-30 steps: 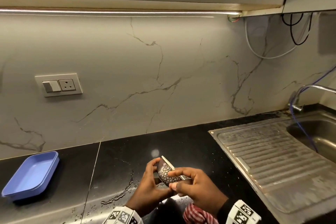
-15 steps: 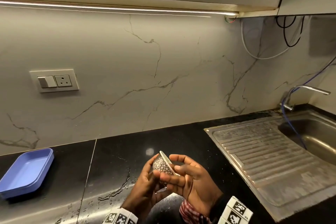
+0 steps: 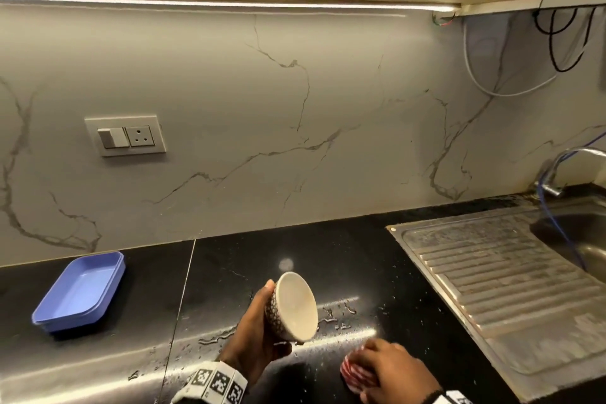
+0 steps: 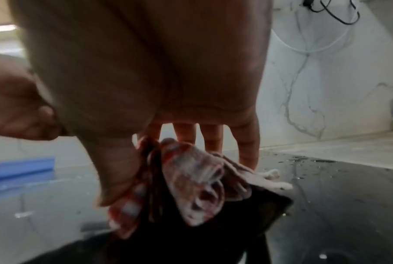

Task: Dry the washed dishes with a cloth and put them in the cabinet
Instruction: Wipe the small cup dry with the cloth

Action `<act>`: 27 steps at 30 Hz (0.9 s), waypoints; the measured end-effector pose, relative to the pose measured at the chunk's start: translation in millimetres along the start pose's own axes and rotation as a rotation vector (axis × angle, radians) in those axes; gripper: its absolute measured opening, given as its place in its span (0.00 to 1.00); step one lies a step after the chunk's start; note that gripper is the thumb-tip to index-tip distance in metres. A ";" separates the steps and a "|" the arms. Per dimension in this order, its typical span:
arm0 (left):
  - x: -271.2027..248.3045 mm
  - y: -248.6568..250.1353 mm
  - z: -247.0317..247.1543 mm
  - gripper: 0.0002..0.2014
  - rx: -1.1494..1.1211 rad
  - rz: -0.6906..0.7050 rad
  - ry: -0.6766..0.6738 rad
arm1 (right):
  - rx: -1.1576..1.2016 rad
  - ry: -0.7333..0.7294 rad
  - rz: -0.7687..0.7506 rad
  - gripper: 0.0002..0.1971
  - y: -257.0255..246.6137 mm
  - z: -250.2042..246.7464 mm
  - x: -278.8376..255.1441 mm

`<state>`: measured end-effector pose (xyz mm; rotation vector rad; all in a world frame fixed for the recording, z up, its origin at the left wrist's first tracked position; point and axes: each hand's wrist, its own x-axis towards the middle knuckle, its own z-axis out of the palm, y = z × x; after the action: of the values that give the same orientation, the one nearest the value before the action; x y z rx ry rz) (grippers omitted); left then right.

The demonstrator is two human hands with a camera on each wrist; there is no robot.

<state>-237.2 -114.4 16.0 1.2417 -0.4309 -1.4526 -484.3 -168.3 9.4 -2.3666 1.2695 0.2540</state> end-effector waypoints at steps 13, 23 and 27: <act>-16.6 24.5 9.2 0.44 0.192 0.047 -0.111 | 0.275 0.629 -0.484 0.22 -66.1 -68.9 8.2; -32.9 46.4 27.2 0.24 0.292 0.259 -0.190 | -0.040 0.736 -0.465 0.19 -102.4 -65.4 12.6; -36.8 48.7 28.9 0.22 0.323 0.309 -0.143 | 0.376 0.453 -0.386 0.13 -99.4 -66.0 10.6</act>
<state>-244.2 -107.7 82.9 1.2590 -0.9421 -1.2404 -399.1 -158.8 93.2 -2.3328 0.8982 -0.6159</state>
